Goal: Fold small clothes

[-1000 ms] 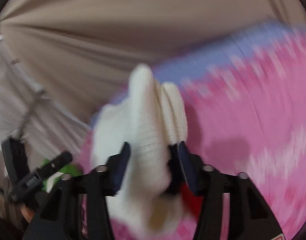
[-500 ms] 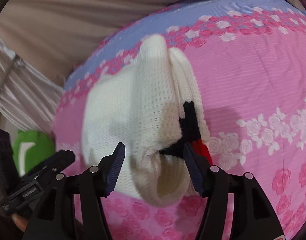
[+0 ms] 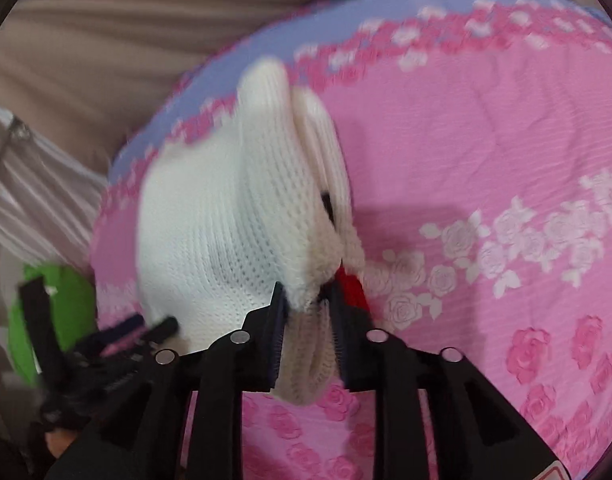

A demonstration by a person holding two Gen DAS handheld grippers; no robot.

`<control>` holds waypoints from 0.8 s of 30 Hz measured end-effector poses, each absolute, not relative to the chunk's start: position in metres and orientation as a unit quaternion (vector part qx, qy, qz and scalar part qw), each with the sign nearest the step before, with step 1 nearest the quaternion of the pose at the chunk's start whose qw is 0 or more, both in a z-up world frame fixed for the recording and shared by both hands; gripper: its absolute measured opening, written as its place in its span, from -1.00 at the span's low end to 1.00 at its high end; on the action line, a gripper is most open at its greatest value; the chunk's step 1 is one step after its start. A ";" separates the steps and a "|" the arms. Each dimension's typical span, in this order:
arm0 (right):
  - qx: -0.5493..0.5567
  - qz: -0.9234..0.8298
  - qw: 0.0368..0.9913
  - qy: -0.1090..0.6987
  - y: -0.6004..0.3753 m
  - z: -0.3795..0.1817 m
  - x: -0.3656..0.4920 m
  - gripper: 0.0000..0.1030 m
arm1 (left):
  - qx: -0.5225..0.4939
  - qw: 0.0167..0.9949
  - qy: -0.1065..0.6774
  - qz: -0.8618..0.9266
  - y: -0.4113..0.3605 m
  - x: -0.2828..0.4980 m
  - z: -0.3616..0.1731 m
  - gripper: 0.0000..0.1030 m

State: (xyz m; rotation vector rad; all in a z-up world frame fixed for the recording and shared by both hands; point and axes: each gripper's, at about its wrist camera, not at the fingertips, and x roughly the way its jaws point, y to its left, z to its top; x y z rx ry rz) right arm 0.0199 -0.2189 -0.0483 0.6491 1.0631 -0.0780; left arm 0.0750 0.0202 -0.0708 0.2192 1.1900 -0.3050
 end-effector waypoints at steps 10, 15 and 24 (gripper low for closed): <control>0.170 -0.044 0.833 0.524 -0.184 -0.039 0.060 -1.00 | 0.123 0.830 0.525 -0.142 -0.004 0.084 -0.049 0.47; 0.178 -0.046 0.834 0.520 -0.183 -0.038 0.062 -1.00 | 0.127 0.830 0.525 -0.139 -0.007 0.090 -0.053 0.47; 0.171 -0.060 0.823 0.539 -0.182 -0.051 0.059 -1.00 | 0.128 0.836 0.517 -0.135 -0.011 0.082 -0.043 0.47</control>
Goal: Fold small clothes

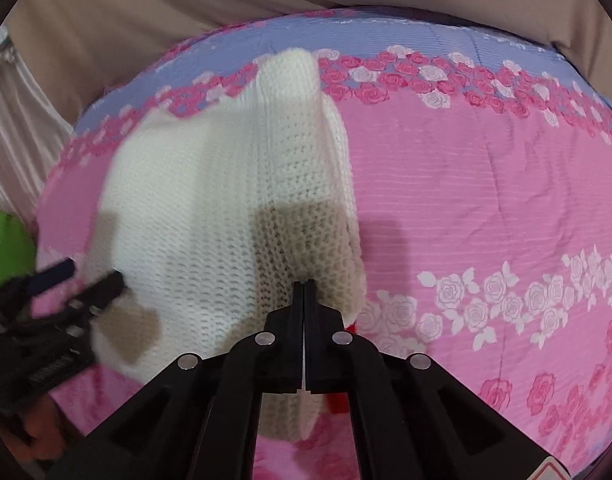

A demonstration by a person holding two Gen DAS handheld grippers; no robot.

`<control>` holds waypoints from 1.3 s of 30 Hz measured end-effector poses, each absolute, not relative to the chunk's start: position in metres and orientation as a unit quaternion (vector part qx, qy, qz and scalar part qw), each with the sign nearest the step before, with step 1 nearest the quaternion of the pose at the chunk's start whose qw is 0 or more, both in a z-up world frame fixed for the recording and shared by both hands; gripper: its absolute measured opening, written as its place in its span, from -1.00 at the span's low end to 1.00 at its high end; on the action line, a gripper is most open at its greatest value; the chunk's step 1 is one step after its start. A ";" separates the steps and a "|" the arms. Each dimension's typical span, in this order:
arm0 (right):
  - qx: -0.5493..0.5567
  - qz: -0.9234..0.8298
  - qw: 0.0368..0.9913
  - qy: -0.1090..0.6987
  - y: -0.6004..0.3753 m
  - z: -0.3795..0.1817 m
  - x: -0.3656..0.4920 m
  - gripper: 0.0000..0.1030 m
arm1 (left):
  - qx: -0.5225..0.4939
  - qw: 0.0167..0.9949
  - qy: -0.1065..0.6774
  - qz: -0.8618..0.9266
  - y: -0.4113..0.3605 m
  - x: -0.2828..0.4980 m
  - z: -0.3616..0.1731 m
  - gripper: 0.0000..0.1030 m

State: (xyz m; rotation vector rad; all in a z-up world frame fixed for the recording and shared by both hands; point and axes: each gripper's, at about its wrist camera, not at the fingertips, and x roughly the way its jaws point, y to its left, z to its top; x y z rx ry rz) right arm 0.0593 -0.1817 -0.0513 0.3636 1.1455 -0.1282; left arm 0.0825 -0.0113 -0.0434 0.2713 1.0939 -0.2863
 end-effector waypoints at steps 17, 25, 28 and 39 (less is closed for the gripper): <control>0.234 -0.070 0.827 0.507 -0.196 -0.037 0.041 -0.27 | -0.012 0.825 0.552 -0.119 0.032 0.100 -0.050 0.72; 0.247 -0.007 0.834 0.493 -0.193 -0.032 0.073 -0.64 | -0.008 0.841 0.529 -0.112 0.036 0.108 -0.038 0.72; 0.200 0.009 0.878 0.435 -0.183 0.013 0.065 -0.64 | 0.027 0.835 0.538 -0.109 0.027 0.112 -0.051 0.72; 0.215 -0.057 0.848 0.482 -0.191 -0.026 0.058 -0.54 | 0.062 0.830 0.545 -0.105 0.016 0.111 -0.071 0.77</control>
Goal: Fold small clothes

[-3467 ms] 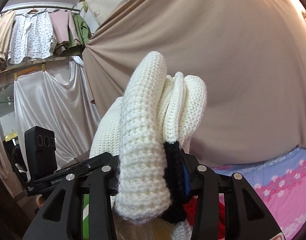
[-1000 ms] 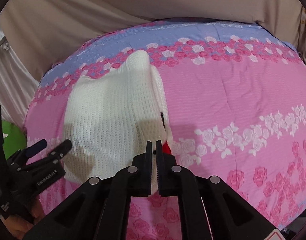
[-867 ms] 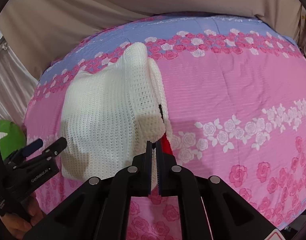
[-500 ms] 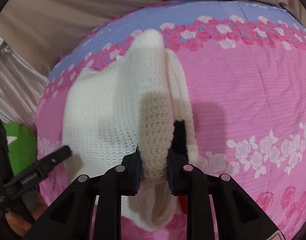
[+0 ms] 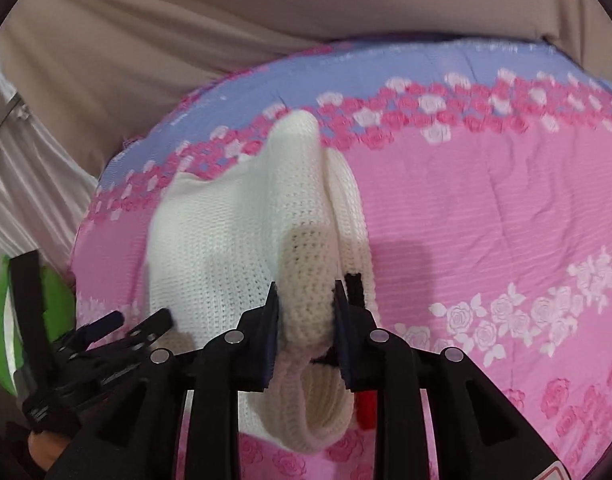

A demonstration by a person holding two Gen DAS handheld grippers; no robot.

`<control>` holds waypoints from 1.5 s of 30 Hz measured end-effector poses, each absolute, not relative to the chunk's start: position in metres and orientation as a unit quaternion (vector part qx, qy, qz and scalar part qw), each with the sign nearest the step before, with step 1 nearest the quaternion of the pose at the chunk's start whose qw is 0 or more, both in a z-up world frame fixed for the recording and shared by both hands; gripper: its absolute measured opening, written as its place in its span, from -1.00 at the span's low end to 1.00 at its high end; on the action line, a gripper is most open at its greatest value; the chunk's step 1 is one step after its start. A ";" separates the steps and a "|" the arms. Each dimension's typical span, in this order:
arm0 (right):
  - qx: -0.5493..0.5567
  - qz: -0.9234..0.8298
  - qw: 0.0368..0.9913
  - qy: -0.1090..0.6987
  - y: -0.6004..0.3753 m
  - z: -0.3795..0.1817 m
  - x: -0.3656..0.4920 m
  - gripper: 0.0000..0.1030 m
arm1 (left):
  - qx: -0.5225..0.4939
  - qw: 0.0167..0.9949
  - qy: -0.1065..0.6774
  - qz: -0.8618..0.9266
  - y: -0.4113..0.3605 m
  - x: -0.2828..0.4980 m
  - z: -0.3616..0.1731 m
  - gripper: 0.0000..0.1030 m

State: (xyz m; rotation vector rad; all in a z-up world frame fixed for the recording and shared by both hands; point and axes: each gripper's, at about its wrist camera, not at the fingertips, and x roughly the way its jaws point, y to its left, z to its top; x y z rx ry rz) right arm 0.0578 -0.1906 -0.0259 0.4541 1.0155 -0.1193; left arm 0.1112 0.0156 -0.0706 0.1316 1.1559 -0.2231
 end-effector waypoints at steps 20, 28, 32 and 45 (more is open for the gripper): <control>0.169 -0.141 0.827 0.517 -0.171 -0.021 0.005 -0.14 | 0.105 0.846 0.509 -0.115 -0.005 0.059 -0.038 0.76; 0.143 -0.153 0.831 0.516 -0.155 -0.028 -0.004 -0.02 | 0.109 0.851 0.500 -0.115 -0.005 0.043 -0.033 0.75; 0.130 -0.144 0.834 0.516 -0.146 -0.026 -0.004 -0.01 | 0.110 0.852 0.499 -0.110 -0.003 0.038 -0.032 0.75; 0.116 -0.140 0.844 0.505 -0.130 -0.018 -0.010 0.03 | 0.105 0.861 0.487 -0.099 0.002 0.028 -0.025 0.72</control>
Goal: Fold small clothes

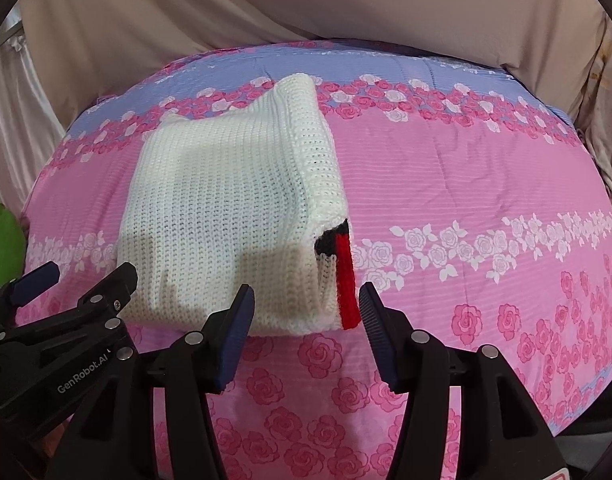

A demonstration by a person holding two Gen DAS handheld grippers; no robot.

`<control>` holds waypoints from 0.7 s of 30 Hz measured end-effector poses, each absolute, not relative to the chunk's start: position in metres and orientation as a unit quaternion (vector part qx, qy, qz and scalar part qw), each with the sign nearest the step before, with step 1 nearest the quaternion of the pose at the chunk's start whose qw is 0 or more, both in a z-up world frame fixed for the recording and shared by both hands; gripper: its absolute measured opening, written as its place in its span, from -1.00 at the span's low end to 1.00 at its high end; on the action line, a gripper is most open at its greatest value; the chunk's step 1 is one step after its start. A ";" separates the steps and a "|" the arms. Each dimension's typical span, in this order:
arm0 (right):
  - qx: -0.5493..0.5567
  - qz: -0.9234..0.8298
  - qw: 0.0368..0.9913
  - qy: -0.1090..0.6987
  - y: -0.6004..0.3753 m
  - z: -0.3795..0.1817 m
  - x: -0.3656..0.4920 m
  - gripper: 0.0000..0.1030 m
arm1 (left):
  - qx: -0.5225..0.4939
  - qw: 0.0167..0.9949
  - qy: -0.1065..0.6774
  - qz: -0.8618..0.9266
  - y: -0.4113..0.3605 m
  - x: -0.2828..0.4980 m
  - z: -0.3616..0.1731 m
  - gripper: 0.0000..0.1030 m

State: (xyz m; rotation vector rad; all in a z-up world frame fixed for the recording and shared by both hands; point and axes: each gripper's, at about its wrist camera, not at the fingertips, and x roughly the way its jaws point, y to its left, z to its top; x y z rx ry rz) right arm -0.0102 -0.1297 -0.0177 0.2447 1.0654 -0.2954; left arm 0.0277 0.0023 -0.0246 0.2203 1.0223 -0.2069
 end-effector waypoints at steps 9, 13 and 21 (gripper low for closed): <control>0.116 -0.145 0.844 0.503 -0.129 -0.015 -0.014 0.03 | 0.110 0.865 0.480 -0.097 0.001 0.024 -0.021 0.67; 0.117 -0.144 0.844 0.503 -0.130 -0.015 -0.015 0.03 | 0.109 0.865 0.480 -0.094 0.002 0.023 -0.020 0.67; 0.120 -0.148 0.843 0.504 -0.125 -0.016 -0.015 0.03 | 0.114 0.866 0.478 -0.090 0.002 0.023 -0.020 0.65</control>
